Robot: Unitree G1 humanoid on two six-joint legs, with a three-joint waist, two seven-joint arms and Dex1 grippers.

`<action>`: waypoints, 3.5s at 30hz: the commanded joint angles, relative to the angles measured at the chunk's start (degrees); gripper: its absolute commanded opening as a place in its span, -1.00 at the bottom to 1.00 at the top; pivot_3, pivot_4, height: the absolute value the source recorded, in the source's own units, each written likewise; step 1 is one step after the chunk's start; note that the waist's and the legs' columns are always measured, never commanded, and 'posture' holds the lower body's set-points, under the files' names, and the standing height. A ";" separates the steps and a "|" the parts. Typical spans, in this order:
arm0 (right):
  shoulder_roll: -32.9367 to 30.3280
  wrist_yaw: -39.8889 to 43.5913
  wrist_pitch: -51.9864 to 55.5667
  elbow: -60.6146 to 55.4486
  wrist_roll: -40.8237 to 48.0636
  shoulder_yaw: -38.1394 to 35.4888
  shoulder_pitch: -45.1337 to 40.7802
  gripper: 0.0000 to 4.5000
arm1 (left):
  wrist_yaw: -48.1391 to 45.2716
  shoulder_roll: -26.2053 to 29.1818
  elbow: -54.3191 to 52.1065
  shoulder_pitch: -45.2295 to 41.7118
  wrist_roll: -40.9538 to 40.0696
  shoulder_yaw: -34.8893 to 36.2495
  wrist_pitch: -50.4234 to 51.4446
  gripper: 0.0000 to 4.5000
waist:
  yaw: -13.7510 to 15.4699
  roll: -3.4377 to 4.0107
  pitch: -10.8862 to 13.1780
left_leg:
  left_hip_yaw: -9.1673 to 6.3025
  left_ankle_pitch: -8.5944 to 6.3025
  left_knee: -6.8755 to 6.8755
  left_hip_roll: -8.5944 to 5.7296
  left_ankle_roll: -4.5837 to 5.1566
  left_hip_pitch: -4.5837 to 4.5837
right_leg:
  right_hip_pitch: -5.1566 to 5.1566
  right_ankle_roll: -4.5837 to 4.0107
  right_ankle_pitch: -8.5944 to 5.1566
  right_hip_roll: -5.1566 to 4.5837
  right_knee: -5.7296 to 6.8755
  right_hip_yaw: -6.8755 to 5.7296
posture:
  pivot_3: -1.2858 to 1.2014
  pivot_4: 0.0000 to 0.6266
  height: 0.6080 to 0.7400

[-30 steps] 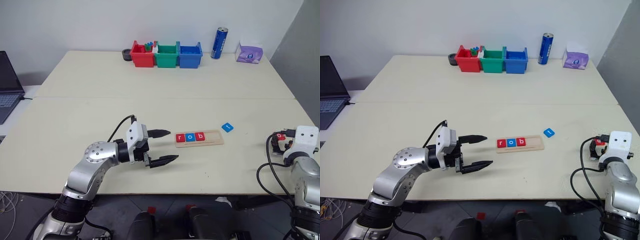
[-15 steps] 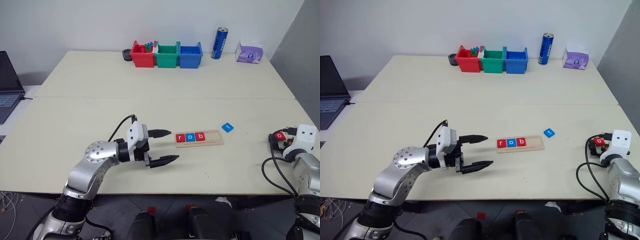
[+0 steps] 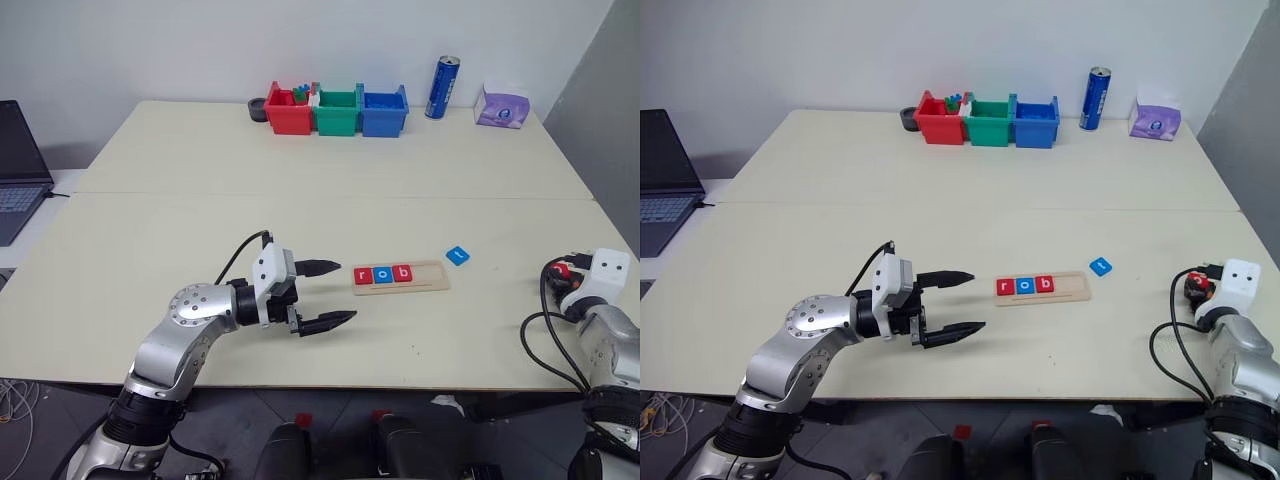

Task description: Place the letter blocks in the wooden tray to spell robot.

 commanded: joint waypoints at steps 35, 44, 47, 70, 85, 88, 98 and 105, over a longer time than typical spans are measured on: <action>-16.17 25.30 29.70 -47.09 12.05 9.28 10.88 0.99 | -0.29 -0.54 -1.57 1.14 0.31 -0.31 -1.53 1.00 | -0.13 -0.06 0.05 | -0.10 -0.01 -0.09 0.06 0.02 -0.10 | -0.08 -0.02 -0.06 0.10 -0.15 -0.18 | 0.03 -0.52 1.00; -27.67 51.37 -16.41 -17.52 1.16 14.92 14.68 0.99 | -0.59 -1.26 -0.55 0.20 0.60 -0.76 -1.88 1.00 | -0.23 -0.14 0.10 | 0.09 -0.02 0.04 -0.04 0.03 -0.10 | -0.01 0.11 0.02 -0.02 -0.26 -0.10 | 0.03 -0.52 1.00; -27.55 53.64 -21.46 -9.77 -0.31 17.74 9.04 0.99 | -0.56 -1.38 -0.38 -0.03 0.65 -0.77 -1.90 1.00 | -0.61 -0.16 0.11 | 0.15 -0.01 0.06 -0.02 0.02 0.05 | 0.02 0.12 0.05 0.01 -0.10 0.01 | 0.03 -0.52 1.00; -23.61 63.23 -22.24 8.58 -2.79 28.89 -6.50 0.29 | -0.77 -0.28 -1.83 0.36 -0.15 0.10 -0.90 1.00 | -0.08 -0.13 0.11 | 0.02 -0.01 0.04 0.03 0.01 0.07 | 0.02 0.00 0.01 0.01 -0.01 -0.09 | 0.03 -0.52 1.00; -18.23 62.50 -17.25 -0.99 -2.82 31.92 -15.07 -0.36 | -0.99 0.41 -0.90 0.29 -0.11 1.10 -1.10 1.00 | -0.70 -0.10 0.12 | 0.01 -0.01 0.04 0.08 0.01 0.13 | 0.01 -0.12 0.09 0.07 0.04 -0.08 | 0.03 -0.52 1.00; -15.86 62.19 -19.20 2.94 -4.93 33.97 -19.05 -0.36 | -1.02 0.31 -0.69 -0.02 0.05 1.11 -1.11 1.00 | -0.19 -0.10 0.12 | -0.04 0.00 0.04 0.08 0.00 0.10 | 0.02 -0.14 0.10 0.08 0.02 -0.15 | 0.03 -0.52 1.00; -11.63 64.21 -29.73 18.78 -10.41 38.98 -28.21 -0.36 | -0.06 1.31 -3.05 2.11 -0.18 2.34 -0.43 1.00 | -0.01 -0.10 0.13 | 0.00 -0.01 0.04 0.06 0.01 0.02 | 0.00 -0.29 0.18 -0.15 -0.02 -0.15 | 0.03 -0.52 1.00; -10.44 66.03 -34.98 26.12 -12.46 39.95 -31.60 -0.36 | 1.15 1.83 -5.10 3.89 -0.40 3.05 0.24 1.00 | -0.05 -0.10 0.13 | -0.02 -0.01 0.04 0.08 0.01 0.03 | 0.00 -0.30 0.19 -0.15 0.01 -0.16 | 0.03 -0.52 1.00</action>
